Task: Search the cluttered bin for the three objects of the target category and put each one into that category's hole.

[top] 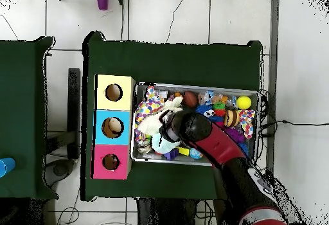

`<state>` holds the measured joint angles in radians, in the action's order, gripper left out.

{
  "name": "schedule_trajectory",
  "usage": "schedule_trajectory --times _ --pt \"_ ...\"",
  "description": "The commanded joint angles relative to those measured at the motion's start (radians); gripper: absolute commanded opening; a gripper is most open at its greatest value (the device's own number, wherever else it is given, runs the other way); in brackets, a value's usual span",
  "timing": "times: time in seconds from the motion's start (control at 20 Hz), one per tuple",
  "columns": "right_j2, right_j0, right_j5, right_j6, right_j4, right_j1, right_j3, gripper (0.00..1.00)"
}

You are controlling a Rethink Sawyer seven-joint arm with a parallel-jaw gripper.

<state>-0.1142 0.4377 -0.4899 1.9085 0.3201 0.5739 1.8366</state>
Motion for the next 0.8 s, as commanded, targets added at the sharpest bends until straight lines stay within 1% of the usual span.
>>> schedule_trajectory --times 0.05,0.15,0.3,0.55,0.7,0.8 --pt "-0.062 -0.017 -0.160 0.148 0.037 0.063 -0.019 0.00" --pt "-0.063 -0.015 -0.168 0.149 0.041 0.051 -0.034 0.00" --pt "-0.069 -0.034 -0.165 0.177 0.065 0.088 0.006 0.00" --pt "-0.072 -0.060 -0.209 0.218 0.112 0.136 0.022 0.00" --pt "-0.079 -0.075 -0.183 0.220 0.140 0.134 0.035 0.00" --pt "-0.087 -0.085 -0.156 0.214 0.162 0.142 0.061 0.00"
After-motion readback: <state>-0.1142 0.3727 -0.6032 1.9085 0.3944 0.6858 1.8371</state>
